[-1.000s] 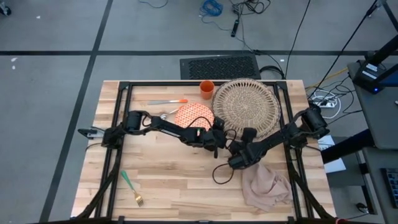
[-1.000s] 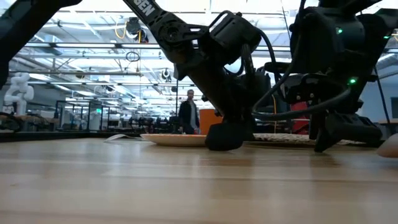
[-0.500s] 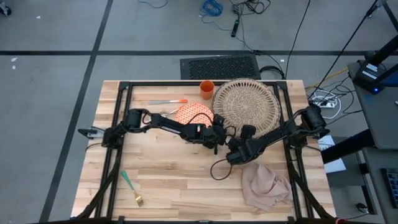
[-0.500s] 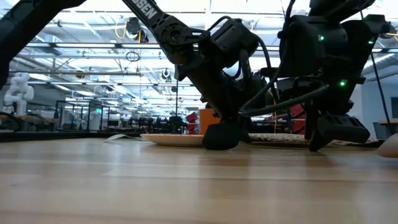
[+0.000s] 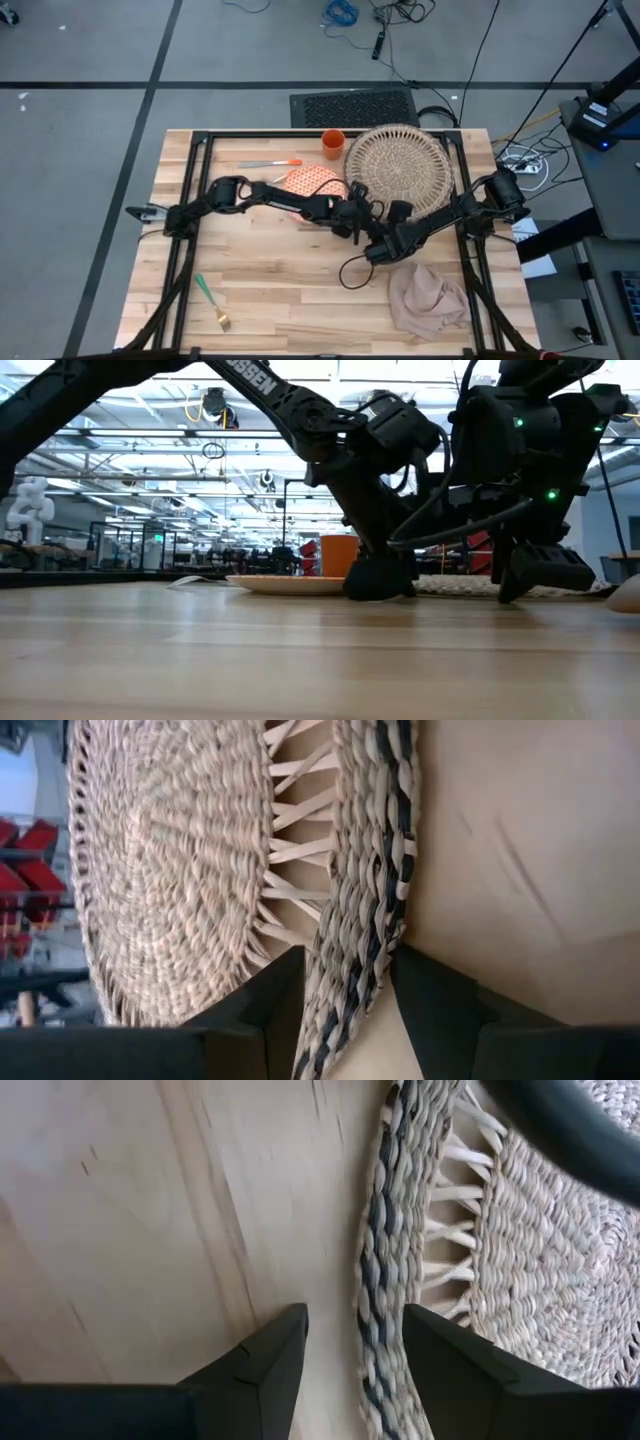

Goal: Set table place
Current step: Move the mat to the center of the table

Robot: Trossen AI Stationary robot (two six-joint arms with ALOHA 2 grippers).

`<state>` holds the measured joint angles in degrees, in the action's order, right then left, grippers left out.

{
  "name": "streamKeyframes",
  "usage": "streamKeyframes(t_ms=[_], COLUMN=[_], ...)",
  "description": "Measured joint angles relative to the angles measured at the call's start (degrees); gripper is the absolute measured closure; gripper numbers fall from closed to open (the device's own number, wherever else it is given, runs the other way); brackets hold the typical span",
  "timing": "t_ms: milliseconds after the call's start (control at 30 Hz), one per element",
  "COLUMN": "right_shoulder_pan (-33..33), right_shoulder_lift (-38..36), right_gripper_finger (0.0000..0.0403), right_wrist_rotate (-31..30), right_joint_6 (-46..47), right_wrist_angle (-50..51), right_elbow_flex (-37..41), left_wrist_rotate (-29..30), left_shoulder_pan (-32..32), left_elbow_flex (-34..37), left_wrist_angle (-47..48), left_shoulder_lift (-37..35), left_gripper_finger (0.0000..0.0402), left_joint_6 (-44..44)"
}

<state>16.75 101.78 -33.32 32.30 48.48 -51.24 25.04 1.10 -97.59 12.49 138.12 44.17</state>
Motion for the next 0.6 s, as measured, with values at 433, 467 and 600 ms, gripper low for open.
streamKeyframes(t_ms=[433,467,600], right_shoulder_pan=[0.11,0.11,0.38], right_shoulder_lift=[0.03,0.07,0.10], right_gripper_finger=[0.0262,0.0267,0.0286], right_wrist_rotate=[0.43,0.47,0.61], right_joint_6=[1.98,2.28,3.42], right_wrist_angle=[0.53,0.48,0.31], right_elbow_flex=[-0.01,-0.04,-0.04], left_wrist_rotate=[0.01,0.00,0.09], left_shoulder_pan=[0.96,0.99,1.04], left_elbow_flex=[-2.50,-2.50,-2.52], left_wrist_angle=[1.11,0.90,0.23], left_shoulder_lift=[1.34,1.36,1.38], left_gripper_finger=[0.0299,0.0309,0.0350], left_joint_6=[-2.60,-3.12,-4.56])
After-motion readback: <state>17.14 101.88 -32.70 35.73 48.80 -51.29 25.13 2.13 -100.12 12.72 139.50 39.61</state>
